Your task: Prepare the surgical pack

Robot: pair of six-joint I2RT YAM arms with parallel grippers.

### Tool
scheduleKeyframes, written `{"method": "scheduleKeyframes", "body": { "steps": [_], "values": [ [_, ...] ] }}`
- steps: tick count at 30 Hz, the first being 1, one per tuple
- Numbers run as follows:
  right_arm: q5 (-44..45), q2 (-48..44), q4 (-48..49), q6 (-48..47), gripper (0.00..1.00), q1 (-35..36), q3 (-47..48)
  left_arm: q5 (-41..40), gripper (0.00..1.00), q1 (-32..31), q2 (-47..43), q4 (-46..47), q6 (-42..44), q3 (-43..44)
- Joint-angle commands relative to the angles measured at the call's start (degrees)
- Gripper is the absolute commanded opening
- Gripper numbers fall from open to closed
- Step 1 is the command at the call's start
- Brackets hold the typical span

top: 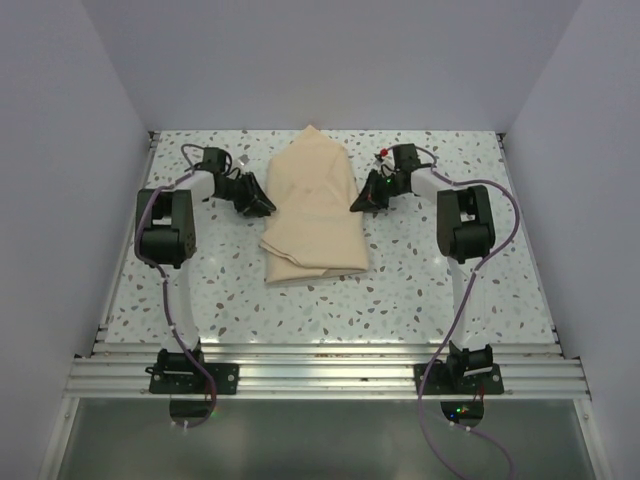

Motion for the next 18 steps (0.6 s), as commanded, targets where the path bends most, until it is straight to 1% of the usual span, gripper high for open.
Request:
{"method": "scheduleKeyframes", "body": {
  "steps": [1, 4, 6, 9, 11, 14, 16, 18],
  "values": [
    [5.4, -2.1, -7.2, -3.8, 0.08, 0.0, 2.2, -5.2, 0.36, 1.3, -3.9, -3.8, 4.7, 0.4],
    [4.7, -1.4, -6.9, -2.4, 0.08, 0.0, 8.1, -3.6, 0.39, 1.3, -4.0, -3.3, 4.0, 4.6],
    [3.6, -0.4, -6.0, 0.0, 0.09, 0.0, 12.0, -1.4, 0.40, 1.2, -3.5, -1.1, 2.2, 6.6],
    [1.1, 0.8, -3.0, 3.6, 0.09, 0.0, 14.6, 0.8, 0.39, 1.2, -1.5, 0.9, -0.3, 8.1],
    [0.2, 1.8, -1.6, 5.4, 0.09, 0.0, 14.7, 1.7, 0.39, 1.2, 0.3, 1.9, -1.8, 7.9],
    [-0.7, 2.0, 1.2, 5.9, 0.09, 0.0, 11.6, 2.9, 0.38, 1.3, 2.4, 5.1, -3.5, 5.5],
    [-0.8, 2.5, 0.0, 4.7, 0.09, 0.0, 9.1, 3.0, 0.36, 1.3, 3.8, 4.6, -3.6, 4.9],
    [-0.4, 3.2, -0.8, 2.9, 0.08, -0.4, 6.3, 1.0, 0.36, 1.3, 5.1, 2.9, -2.9, 4.6]
  ]
}}
